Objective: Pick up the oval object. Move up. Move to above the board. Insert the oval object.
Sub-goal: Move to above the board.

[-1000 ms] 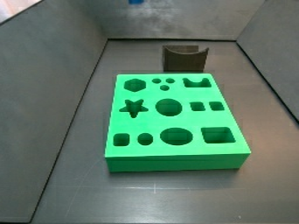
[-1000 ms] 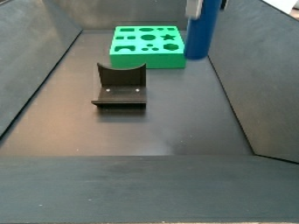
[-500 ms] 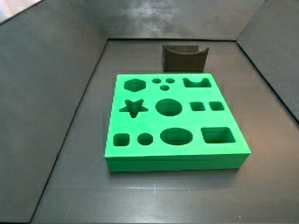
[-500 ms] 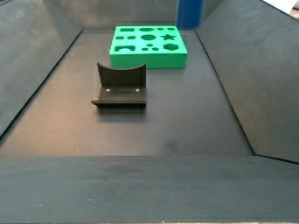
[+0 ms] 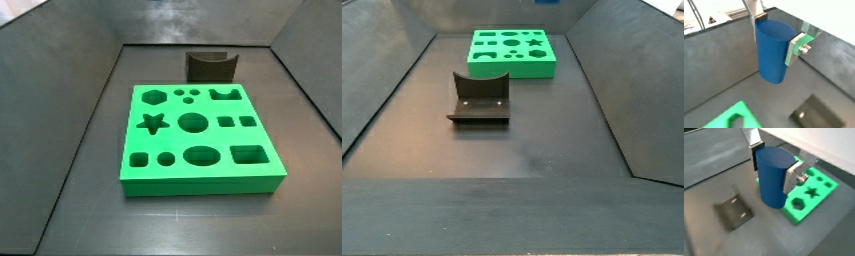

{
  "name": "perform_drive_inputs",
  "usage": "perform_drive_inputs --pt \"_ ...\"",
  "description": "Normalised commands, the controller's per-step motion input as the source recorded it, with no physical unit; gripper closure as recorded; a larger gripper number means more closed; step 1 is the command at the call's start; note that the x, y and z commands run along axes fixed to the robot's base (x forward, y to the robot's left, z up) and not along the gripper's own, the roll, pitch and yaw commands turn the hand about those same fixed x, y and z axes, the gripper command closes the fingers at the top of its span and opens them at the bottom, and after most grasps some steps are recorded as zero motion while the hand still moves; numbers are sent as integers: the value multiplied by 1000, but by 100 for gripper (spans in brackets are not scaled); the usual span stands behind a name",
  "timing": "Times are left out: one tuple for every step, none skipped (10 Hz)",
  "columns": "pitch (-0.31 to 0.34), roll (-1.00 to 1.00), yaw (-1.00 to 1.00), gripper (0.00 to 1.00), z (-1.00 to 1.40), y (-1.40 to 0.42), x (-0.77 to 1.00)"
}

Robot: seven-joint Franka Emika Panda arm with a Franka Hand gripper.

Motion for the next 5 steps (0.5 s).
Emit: perform_drive_inputs --pt "141 -61 -556 100 235 -1000 100" --pt "135 -62 -405 100 235 -1000 105" --pt "132 -33 -152 100 240 -1000 121" --pt "137 -20 -35 100 241 -1000 137" --pt "137 -10 -20 100 238 -1000 155"
